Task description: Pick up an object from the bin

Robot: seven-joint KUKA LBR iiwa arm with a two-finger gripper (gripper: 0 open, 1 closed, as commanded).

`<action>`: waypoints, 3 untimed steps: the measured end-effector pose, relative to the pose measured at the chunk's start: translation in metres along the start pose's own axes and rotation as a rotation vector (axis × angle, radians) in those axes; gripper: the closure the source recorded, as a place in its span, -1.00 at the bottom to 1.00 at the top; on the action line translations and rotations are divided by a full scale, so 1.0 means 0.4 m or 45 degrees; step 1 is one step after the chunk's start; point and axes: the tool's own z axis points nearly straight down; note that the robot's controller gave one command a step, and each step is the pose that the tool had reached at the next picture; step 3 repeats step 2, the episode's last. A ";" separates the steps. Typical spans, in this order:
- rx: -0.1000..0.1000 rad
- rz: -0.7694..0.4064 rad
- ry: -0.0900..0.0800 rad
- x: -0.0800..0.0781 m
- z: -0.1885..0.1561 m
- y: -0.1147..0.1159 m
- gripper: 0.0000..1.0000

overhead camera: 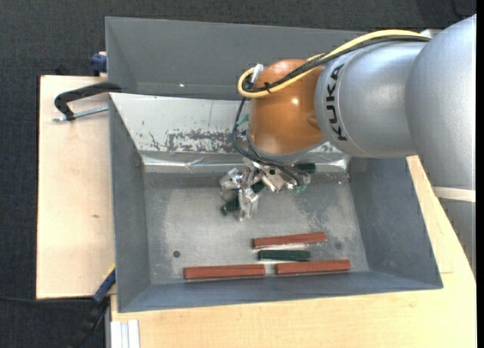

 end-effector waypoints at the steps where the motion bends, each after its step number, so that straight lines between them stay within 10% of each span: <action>1: 0.000 0.000 0.000 0.000 0.000 0.000 1.00; 2: 0.003 -0.065 -0.008 -0.026 -0.382 0.011 1.00; 3: 0.003 -0.065 -0.008 -0.026 -0.382 0.011 1.00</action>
Offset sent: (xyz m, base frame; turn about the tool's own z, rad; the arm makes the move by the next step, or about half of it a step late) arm 0.0042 0.0075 0.1504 -0.0527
